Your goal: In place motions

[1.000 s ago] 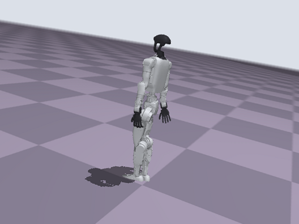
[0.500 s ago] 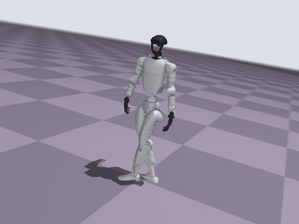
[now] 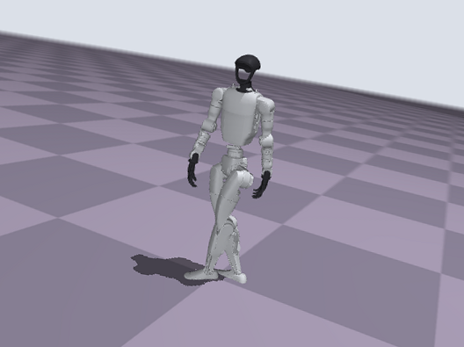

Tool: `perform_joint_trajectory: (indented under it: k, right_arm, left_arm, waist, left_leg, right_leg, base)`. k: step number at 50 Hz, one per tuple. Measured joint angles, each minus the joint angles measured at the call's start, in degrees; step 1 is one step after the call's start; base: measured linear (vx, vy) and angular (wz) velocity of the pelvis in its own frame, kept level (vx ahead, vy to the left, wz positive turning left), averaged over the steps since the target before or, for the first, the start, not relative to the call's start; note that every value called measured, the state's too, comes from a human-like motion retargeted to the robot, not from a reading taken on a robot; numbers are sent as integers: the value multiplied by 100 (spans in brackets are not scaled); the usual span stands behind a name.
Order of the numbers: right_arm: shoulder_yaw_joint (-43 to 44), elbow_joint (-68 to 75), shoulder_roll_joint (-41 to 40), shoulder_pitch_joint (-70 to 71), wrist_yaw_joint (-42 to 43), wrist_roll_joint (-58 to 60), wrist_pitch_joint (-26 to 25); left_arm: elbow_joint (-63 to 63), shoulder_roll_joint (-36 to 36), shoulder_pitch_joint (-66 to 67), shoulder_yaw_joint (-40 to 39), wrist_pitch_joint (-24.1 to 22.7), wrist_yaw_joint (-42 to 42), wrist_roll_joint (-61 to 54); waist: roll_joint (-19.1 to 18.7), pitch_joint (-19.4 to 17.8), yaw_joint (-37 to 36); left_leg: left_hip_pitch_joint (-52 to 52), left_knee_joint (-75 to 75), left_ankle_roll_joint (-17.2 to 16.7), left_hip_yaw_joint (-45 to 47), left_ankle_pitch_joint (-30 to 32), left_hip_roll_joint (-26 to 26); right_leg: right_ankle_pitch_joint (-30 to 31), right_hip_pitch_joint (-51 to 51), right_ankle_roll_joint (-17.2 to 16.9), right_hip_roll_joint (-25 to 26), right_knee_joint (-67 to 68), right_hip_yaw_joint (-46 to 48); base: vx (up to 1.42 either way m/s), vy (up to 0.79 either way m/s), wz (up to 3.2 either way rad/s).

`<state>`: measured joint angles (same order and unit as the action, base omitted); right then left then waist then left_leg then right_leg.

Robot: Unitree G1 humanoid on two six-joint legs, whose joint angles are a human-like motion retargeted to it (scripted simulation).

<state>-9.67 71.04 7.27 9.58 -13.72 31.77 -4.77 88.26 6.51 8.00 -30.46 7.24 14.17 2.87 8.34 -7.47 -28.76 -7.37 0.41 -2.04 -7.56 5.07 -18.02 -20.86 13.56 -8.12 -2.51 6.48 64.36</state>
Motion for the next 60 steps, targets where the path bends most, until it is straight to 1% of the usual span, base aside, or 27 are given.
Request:
perform_joint_trajectory:
  k: [5,10,13,18,23,26,29,30,32,35,37,40,42,45,47,50,52,57,60]
  right_arm:
    - [150,394,100,-111,53,39,-171]
    - [413,903,189,-222,207,-111,-443]
    - [466,1064,254,-220,278,-208,-508]
    - [350,1162,340,-158,287,-145,-550]
    - [217,1149,383,-231,300,-127,-560]
    - [232,1194,406,-339,355,-222,-589]
    - [464,1262,455,-527,444,-348,-641]
    - [562,1299,468,-616,488,-416,-664]
    - [754,1441,489,-833,585,-623,-686]
    - [1011,1750,553,-1155,634,-971,-683]
    - [1172,1938,581,-1350,579,-1112,-715]
    - [1367,2091,559,-1565,471,-1090,-818]
    - [1397,2072,500,-1640,413,-1007,-874]
    - [1224,1896,379,-1653,338,-947,-863]
    - [1131,1702,285,-1639,244,-882,-778]
    - [959,1480,152,-1564,169,-620,-703]
    - [750,1403,90,-1508,269,-277,-760]
    - [116,1302,59,-1342,466,661,-763]
    - [-14,1258,70,-1291,408,740,-756]
  left_arm:
    - [8,151,-284,83,-37,-167,-31]
    - [167,299,-434,171,-31,-200,101]
    - [188,344,-458,246,-40,-217,257]
    - [183,354,-362,300,-63,-163,409]
    - [219,331,-195,374,-38,-129,486]
    - [141,322,-131,415,29,-127,581]
    - [2,334,-178,569,85,-73,722]
    - [-35,348,-211,633,86,-60,788]
    - [-83,394,-319,781,109,-106,925]
    - [-170,434,-478,979,191,-229,1186]
    - [-215,422,-547,1124,207,-312,1319]
    - [-183,350,-590,1272,181,-405,1350]
    - [-25,279,-612,1273,159,-431,1260]
    - [238,178,-599,1039,108,-381,1111]
    - [323,162,-575,1032,89,-363,1052]
    - [378,185,-529,1114,66,-419,1097]
    - [412,196,-474,1143,56,-463,1111]
    - [488,225,-419,1069,105,-348,960]
    - [461,239,-470,1033,178,-295,948]
  waist:
    - [-20,152,422]
    - [-59,461,1160]
    - [-142,554,1574]
    - [-376,670,2292]
    - [-738,1000,3086]
    - [-930,1070,2862]
    - [-1055,1025,2569]
    - [-1074,1007,2501]
    - [-1051,993,2450]
    - [-939,1011,2177]
    - [-892,1046,2058]
    - [-957,1090,1982]
    - [-1056,1138,2494]
    - [-1141,1121,2712]
    - [-1180,1085,2938]
    - [-1142,1072,3689]
    - [-1099,1087,3973]
    - [-1077,1117,4371]
    - [-1083,1093,4230]
  left_leg:
    - [38,-4,166,78,95,85]
    - [47,6,393,251,115,237]
    - [105,-4,530,432,80,381]
    - [219,-8,700,924,-42,762]
    - [177,-57,856,1536,-173,1166]
    - [235,-182,1002,2434,-225,1393]
    - [425,-311,992,3076,-296,1514]
    - [469,-315,946,3183,-305,1545]
    - [465,-255,932,3110,-291,1479]
    - [408,-176,924,3041,-298,1393]
    - [362,-162,995,3012,-372,1340]
    - [369,-272,1219,3324,-459,1313]
    - [465,-372,1127,2984,-435,1367]
    - [518,-487,1135,3206,-387,1414]
    - [587,-507,1140,3122,-419,1409]
    - [603,-412,1104,2517,-468,1320]
    - [615,-340,1046,2310,-509,1321]
    - [568,-236,1010,2139,-529,1385]
    - [573,-261,1071,2396,-511,1409]
  right_leg:
    - [68,-90,108,5,-5,-317]
    - [199,-309,312,-8,-52,-899]
    - [313,-439,476,13,-89,-1353]
    - [539,-606,716,132,-175,-2199]
    - [778,-899,882,405,-304,-2966]
    - [927,-1110,1014,637,-243,-3971]
    - [1073,-1250,1092,825,-189,-4769]
    - [1120,-1277,1097,854,-187,-4962]
    - [1213,-1300,1117,859,-240,-5149]
    - [1325,-1374,1156,807,-299,-5503]
    - [1358,-1451,1157,763,-299,-5644]
    - [1382,-1509,1137,793,-285,-5754]
    - [1338,-1489,1102,768,-309,-5358]
    - [1348,-1499,1096,825,-258,-5425]
    - [1350,-1490,1110,838,-251,-5349]
    - [1334,-1493,1242,802,-305,-4792]
    - [1350,-1507,1289,759,-316,-4616]
    - [1405,-1529,1260,679,-315,-4551]
    - [1447,-1544,1272,747,-291,-4809]
  base:
    - [10,-3,-64]
    - [17,-9,-117]
    - [11,-16,-163]
    - [12,-23,-190]
    - [5,-24,-186]
    - [-3,-18,-314]
    - [-6,-7,-260]
    - [-2,-6,-159]
    - [0,-4,-116]
    - [1,-3,-92]
    - [2,-1,-40]
    - [5,-3,-4]
    - [4,-4,96]
    - [1,-3,-20]
    - [0,-2,22]
    - [0,-5,128]
    - [1,-5,77]
    - [1,-5,1]
    - [1,-4,-58]
